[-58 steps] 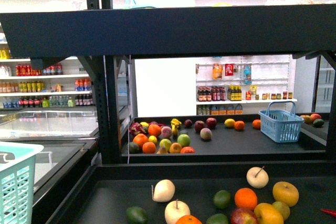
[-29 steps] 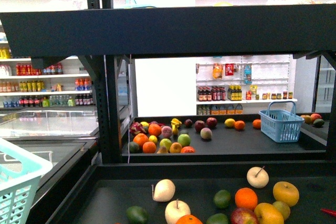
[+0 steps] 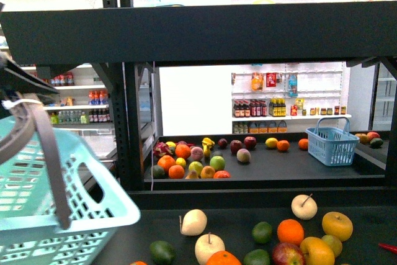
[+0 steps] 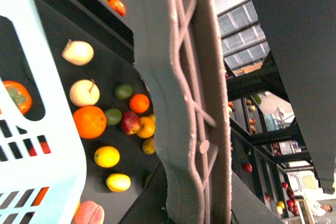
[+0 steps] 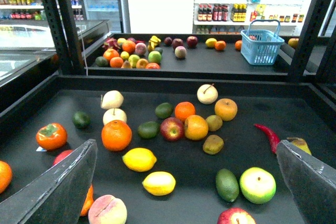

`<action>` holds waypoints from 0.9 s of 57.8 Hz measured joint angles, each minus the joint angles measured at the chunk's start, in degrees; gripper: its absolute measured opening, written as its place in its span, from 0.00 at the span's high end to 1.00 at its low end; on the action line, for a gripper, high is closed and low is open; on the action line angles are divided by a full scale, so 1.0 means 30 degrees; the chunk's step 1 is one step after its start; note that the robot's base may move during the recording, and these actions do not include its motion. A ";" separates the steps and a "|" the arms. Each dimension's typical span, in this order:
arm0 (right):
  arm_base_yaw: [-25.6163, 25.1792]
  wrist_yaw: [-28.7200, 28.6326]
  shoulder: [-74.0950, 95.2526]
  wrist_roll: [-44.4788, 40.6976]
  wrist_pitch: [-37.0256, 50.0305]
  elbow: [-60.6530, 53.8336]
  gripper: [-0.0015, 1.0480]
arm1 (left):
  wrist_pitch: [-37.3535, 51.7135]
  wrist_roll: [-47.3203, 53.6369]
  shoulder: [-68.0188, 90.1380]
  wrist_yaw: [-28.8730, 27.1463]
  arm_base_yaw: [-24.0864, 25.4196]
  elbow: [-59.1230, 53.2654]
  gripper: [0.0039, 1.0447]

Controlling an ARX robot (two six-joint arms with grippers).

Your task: Pick lemon from shelf

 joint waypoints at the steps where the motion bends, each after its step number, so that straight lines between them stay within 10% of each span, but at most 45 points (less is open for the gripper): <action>1: 0.0000 0.0000 0.0000 0.0000 0.0000 0.0000 0.02 | 0.0051 -0.0066 0.0029 -0.0015 -0.0160 0.0000 0.91; 31: 0.0000 0.0000 0.0000 0.0000 0.0000 0.0000 0.02 | 0.3009 -0.0845 0.2266 -0.0947 -0.6936 0.0372 0.91; 52: 0.0000 0.0000 0.0000 0.0000 0.0000 0.0000 0.02 | 0.3621 -0.0459 0.3045 0.0044 -0.8786 0.0707 0.91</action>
